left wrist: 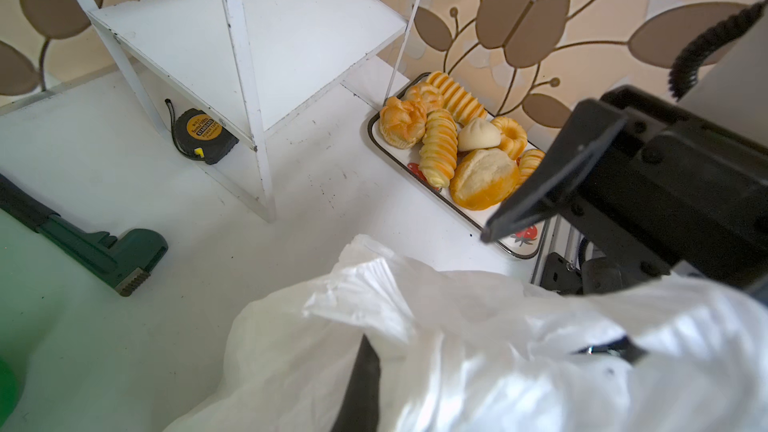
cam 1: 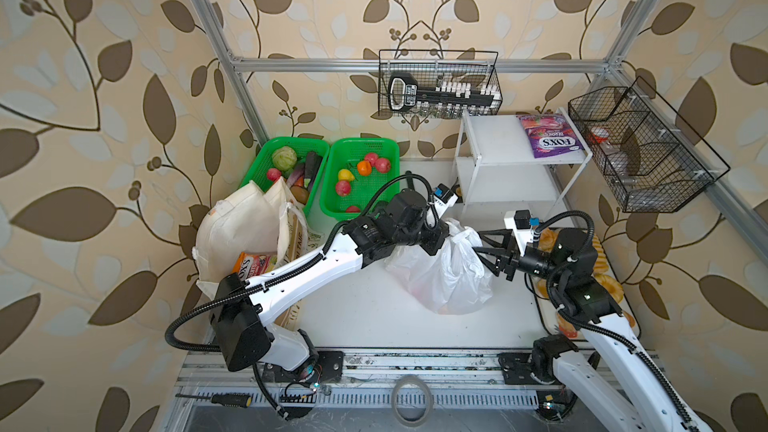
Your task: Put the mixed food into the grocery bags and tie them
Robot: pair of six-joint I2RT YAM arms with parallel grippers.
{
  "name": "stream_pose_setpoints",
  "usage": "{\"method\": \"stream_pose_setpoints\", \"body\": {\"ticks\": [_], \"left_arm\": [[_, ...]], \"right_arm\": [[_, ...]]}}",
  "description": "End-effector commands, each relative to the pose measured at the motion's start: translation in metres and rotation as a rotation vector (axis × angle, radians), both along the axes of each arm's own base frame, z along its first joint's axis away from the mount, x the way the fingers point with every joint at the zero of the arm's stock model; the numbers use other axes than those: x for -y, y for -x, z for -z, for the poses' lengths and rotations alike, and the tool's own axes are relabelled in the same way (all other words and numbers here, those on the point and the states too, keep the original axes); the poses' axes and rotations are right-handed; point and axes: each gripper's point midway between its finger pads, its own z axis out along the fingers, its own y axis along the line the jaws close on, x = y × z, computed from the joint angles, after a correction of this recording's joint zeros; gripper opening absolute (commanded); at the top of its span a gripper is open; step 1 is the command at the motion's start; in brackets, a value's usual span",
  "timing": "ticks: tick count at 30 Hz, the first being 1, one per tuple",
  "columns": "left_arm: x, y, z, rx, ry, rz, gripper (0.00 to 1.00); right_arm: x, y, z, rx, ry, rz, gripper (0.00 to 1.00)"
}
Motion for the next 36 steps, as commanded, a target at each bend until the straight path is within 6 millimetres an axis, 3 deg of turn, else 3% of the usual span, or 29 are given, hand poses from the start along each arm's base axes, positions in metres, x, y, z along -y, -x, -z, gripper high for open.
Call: {"method": "stream_pose_setpoints", "body": {"ticks": [1, 6, 16, 20, 23, 25, 28, 32, 36], "left_arm": [[-0.002, 0.002, -0.028, 0.066, 0.053, 0.022, 0.00], [-0.007, -0.001, -0.026, 0.067, 0.040, -0.012, 0.00], [-0.010, -0.005, -0.027, 0.084, 0.040, -0.037, 0.00], [-0.010, -0.004, -0.024, 0.088, 0.035, -0.033, 0.00], [-0.011, -0.004, -0.023, 0.097, 0.032, -0.031, 0.00], [-0.011, -0.005, -0.023, 0.102, 0.029, -0.031, 0.00], [-0.010, -0.002, -0.025, 0.117, 0.039, -0.010, 0.00], [-0.004, 0.008, -0.028, 0.193, 0.062, 0.081, 0.00], [0.001, 0.020, -0.027, 0.313, 0.055, 0.213, 0.00]], "right_arm": [[0.012, -0.010, -0.019, 0.062, 0.008, 0.088, 0.64], [0.011, -0.010, -0.039, 0.058, -0.063, 0.086, 0.65], [0.012, -0.025, -0.059, -0.002, -0.204, 0.043, 0.42], [0.018, -0.033, -0.066, 0.002, -0.237, 0.081, 0.41], [0.034, -0.053, -0.055, -0.059, -0.239, 0.200, 0.38], [0.031, -0.055, -0.047, -0.083, -0.235, 0.164, 0.37], [0.010, -0.053, -0.021, -0.183, -0.192, 0.041, 0.30], [-0.029, -0.030, 0.008, -0.298, -0.092, -0.149, 0.23], [-0.043, -0.014, 0.025, -0.331, -0.072, -0.193, 0.21]]}}
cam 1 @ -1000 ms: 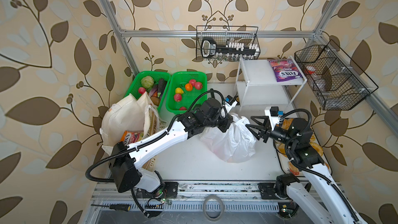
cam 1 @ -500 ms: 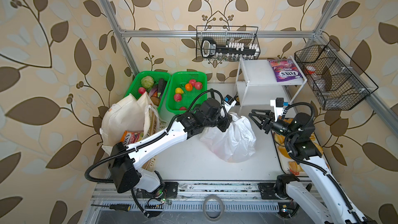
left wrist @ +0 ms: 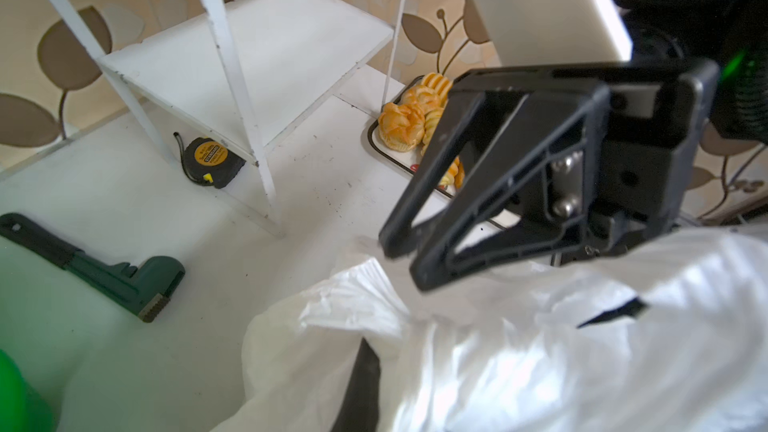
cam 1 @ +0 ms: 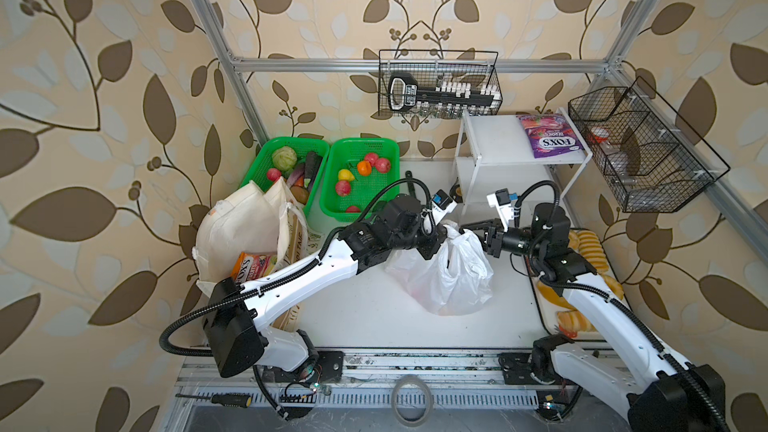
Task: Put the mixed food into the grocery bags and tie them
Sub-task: 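Reach the open right gripper to the knotted bag top near the left gripper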
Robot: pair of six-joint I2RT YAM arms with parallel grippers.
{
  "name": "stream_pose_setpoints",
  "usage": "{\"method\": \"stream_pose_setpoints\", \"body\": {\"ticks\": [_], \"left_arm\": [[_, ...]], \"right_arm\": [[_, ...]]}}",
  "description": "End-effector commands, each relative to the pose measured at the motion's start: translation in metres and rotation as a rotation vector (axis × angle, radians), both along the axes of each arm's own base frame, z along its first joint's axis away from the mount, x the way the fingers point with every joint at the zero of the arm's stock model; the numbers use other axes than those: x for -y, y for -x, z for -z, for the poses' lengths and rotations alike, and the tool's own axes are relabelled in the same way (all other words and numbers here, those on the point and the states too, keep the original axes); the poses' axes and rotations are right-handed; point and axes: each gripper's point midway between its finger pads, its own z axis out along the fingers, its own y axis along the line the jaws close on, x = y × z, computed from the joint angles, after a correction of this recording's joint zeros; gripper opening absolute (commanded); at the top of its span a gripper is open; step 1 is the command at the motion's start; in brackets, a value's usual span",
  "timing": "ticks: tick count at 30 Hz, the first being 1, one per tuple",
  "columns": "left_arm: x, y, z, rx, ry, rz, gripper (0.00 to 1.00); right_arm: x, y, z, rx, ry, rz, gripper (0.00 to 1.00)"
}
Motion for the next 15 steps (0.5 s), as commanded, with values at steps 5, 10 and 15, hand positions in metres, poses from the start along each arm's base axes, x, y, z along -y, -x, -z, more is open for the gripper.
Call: {"method": "stream_pose_setpoints", "body": {"ticks": [5, 10, 15], "left_arm": [[0.006, 0.018, -0.035, 0.236, 0.110, 0.262, 0.00], [0.002, 0.008, -0.050, 0.242, 0.229, 0.323, 0.00], [0.006, 0.010, -0.053, 0.285, 0.239, 0.383, 0.00]], "right_arm": [[-0.010, 0.031, 0.008, -0.006, -0.023, -0.070, 0.21], [-0.018, 0.051, 0.004, -0.001, -0.024, -0.117, 0.21], [-0.029, 0.068, 0.000, 0.051, -0.007, -0.155, 0.23]]}}
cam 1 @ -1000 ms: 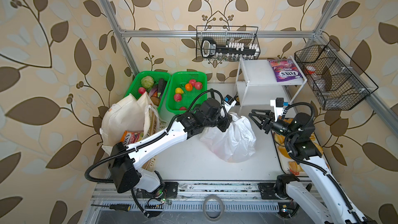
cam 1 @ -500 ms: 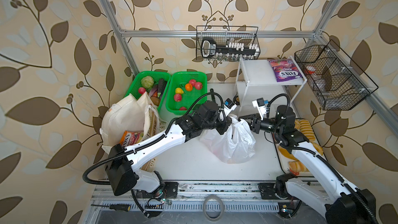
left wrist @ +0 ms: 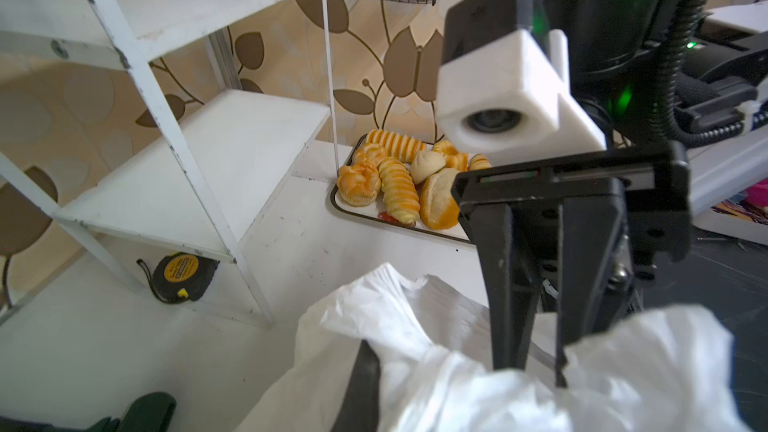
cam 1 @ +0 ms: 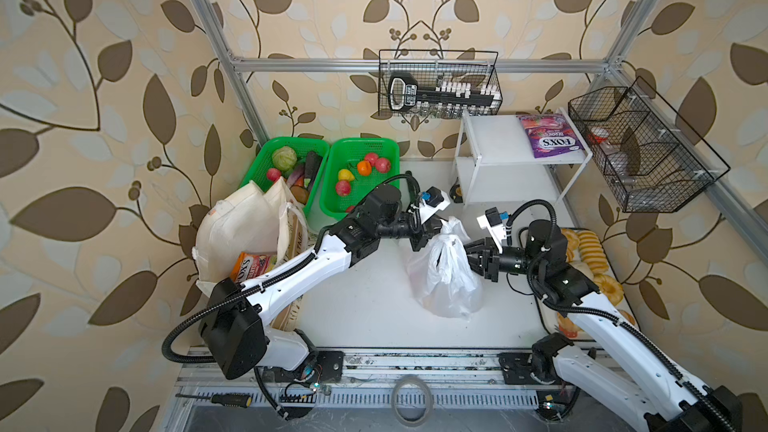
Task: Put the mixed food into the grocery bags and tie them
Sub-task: 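Reach the open right gripper to the knotted bag top near the left gripper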
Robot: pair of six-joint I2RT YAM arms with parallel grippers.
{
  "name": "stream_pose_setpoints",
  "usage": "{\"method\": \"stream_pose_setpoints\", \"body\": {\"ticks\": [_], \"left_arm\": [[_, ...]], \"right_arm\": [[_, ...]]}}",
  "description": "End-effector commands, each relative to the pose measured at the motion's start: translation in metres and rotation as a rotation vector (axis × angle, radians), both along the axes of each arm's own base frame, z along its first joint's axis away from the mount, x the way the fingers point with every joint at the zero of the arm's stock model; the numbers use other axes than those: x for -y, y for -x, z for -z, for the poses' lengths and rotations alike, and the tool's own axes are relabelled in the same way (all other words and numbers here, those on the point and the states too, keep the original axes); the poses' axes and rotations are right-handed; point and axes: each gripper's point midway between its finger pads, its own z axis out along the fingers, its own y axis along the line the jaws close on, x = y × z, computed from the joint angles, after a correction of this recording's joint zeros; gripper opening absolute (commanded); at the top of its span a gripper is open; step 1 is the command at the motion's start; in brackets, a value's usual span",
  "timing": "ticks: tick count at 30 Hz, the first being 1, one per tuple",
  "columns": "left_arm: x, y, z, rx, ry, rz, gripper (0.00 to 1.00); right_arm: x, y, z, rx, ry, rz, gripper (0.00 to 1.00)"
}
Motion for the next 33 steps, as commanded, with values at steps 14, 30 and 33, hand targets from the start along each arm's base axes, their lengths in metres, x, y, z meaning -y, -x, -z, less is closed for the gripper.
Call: {"method": "stream_pose_setpoints", "body": {"ticks": [14, 30, 33], "left_arm": [[0.012, 0.021, -0.023, 0.046, 0.114, 0.172, 0.00], [0.012, 0.022, -0.020, 0.010, 0.120, 0.173, 0.00], [0.012, 0.023, -0.019, 0.001, 0.121, 0.179, 0.00]], "right_arm": [[0.035, -0.011, 0.003, 0.136, 0.065, 0.215, 0.32], [0.019, -0.027, -0.020, -0.131, -0.197, 0.210, 0.26], [0.018, -0.034, -0.022, -0.145, -0.231, 0.219, 0.28]]}}
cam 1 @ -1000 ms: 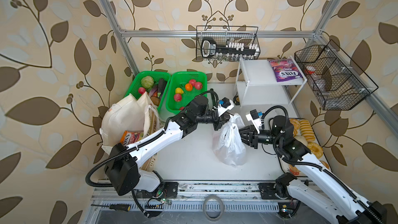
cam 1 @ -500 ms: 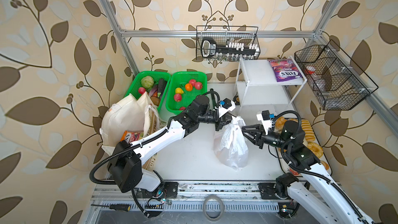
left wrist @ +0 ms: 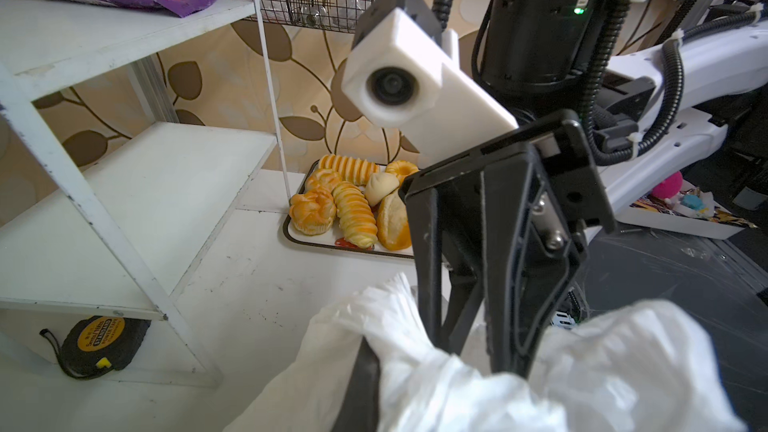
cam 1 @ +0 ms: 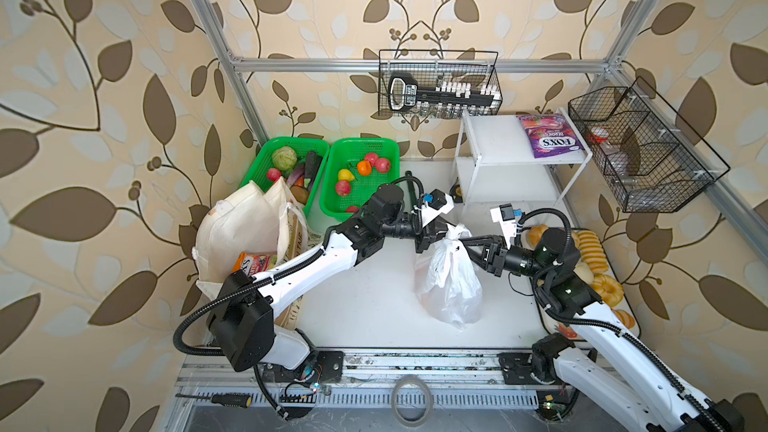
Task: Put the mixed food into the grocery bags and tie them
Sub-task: 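Reach the open right gripper to the knotted bag top near the left gripper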
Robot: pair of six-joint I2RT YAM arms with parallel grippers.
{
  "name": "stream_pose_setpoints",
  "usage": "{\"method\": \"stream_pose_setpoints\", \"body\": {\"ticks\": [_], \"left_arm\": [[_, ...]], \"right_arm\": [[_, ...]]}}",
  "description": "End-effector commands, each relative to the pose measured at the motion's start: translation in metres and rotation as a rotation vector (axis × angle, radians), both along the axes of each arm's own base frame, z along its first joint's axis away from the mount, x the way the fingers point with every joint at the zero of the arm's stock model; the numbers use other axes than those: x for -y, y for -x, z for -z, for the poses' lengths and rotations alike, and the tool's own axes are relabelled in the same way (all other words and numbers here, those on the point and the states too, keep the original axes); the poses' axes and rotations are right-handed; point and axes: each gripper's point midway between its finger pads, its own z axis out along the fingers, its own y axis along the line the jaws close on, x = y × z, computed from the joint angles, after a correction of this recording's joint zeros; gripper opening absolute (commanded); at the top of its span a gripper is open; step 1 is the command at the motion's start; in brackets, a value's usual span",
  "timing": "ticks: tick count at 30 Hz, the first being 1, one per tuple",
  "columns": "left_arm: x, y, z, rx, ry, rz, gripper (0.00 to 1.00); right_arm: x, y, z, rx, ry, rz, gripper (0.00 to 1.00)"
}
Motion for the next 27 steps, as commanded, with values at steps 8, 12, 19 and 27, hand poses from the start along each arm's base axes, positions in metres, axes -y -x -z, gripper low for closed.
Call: {"method": "stream_pose_setpoints", "body": {"ticks": [8, 12, 19, 27], "left_arm": [[0.001, 0.012, -0.015, 0.002, 0.057, 0.068, 0.00], [0.002, 0.013, -0.015, -0.004, 0.056, 0.077, 0.00], [0.002, 0.010, -0.012, -0.009, 0.048, 0.064, 0.00], [0.001, 0.004, -0.004, -0.015, 0.018, 0.020, 0.00]], "right_arm": [[-0.004, -0.019, -0.008, -0.036, -0.102, 0.026, 0.33], [-0.007, -0.020, -0.011, -0.020, -0.111, 0.010, 0.23], [-0.005, -0.020, -0.006, -0.009, -0.083, 0.025, 0.00], [0.007, -0.016, 0.007, 0.022, 0.019, 0.099, 0.00]]}}
